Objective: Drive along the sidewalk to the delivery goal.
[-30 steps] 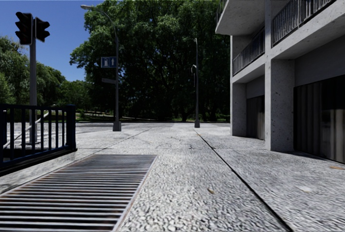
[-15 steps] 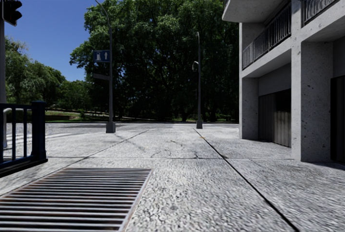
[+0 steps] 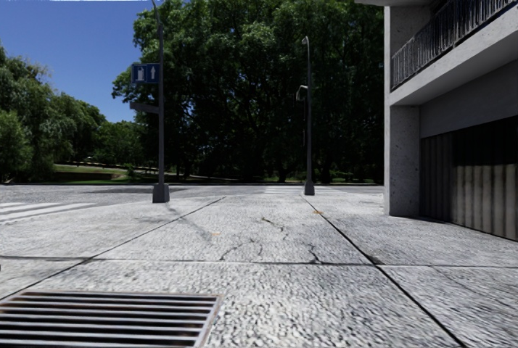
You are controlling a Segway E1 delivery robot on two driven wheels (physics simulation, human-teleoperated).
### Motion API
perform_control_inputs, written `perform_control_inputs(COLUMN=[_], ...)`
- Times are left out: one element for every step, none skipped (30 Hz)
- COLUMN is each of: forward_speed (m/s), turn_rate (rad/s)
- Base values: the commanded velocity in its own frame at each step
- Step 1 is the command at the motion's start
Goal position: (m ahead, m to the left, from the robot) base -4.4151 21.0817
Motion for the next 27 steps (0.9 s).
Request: perform_control_inputs(forward_speed=[1.97, 1.97, 1.97, 1.97, 1.97, 1.97, 1.97, 1.97, 1.97, 1.97, 1.97, 1.97, 1.97, 1.97, 1.97, 1.97, 1.97, 1.97, 1.97, 1.97, 1.97, 1.97, 1.97, 1.97, 1.97, 1.97, 1.97], turn_rate=[0.30, 0.30, 0.33, 0.39, 0.43, 0.43, 0.44, 0.46, 0.48, 0.48, 0.48, 0.48, 0.48, 0.48, 0.48, 0.51, 0.51, 0.53, 0.55, 0.55, 0.56, 0.56, 0.57, 0.57, 0.57, 0.57, 0.57])
